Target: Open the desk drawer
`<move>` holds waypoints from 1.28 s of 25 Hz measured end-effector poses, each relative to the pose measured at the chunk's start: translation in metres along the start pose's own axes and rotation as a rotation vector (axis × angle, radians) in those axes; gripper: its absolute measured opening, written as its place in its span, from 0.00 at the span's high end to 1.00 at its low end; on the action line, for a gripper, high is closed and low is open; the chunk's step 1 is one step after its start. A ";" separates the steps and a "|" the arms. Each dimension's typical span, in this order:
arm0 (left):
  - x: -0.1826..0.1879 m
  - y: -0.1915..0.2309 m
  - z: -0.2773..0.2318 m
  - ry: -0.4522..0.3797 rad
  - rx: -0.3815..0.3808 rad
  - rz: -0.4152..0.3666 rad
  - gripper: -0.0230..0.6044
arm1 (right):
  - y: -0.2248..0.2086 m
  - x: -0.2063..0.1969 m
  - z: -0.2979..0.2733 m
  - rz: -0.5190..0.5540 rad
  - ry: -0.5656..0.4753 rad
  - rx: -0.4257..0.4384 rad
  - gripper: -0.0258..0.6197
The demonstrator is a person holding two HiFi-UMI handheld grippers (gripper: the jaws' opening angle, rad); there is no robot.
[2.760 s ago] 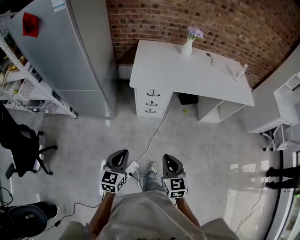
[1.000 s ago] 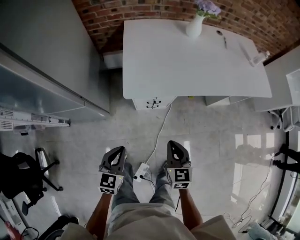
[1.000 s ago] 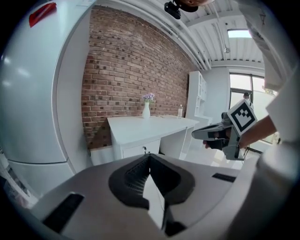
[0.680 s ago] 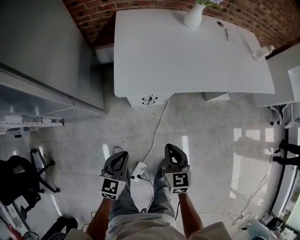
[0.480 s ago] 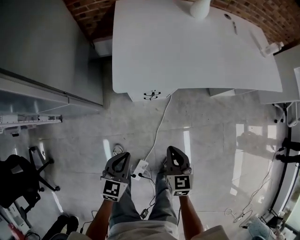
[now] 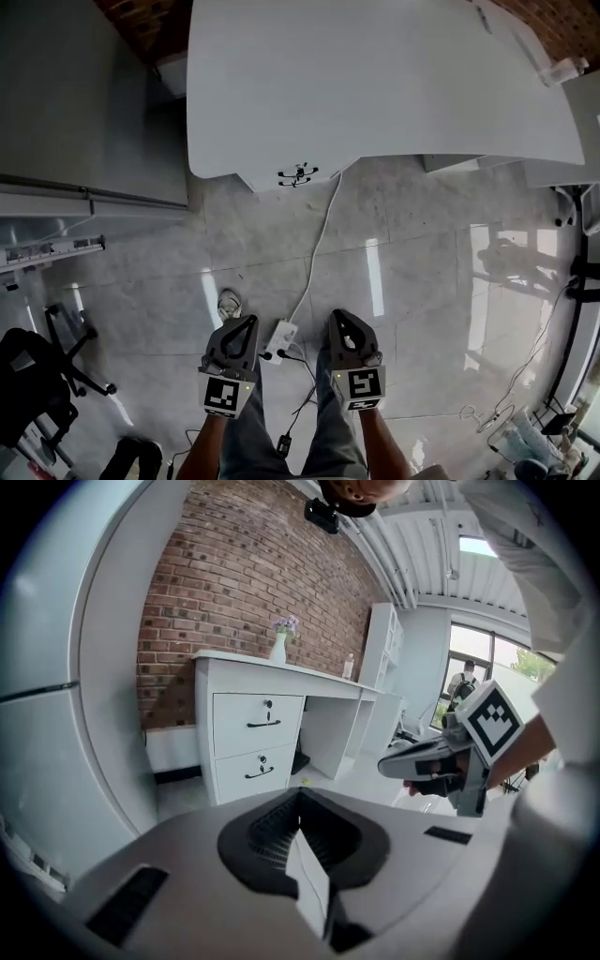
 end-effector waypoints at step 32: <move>-0.014 0.018 -0.003 -0.021 0.014 0.083 0.94 | -0.025 0.004 -0.041 -1.491 -0.588 0.595 0.93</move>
Point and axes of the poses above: the fingertips, and each gripper's own axes: z backward along the fingers, y to its left, x out of its top, the point moved 3 cm from there along z, backward along the fingers, and after that the axes turned 5 degrees about y, right-handed, at the moved point
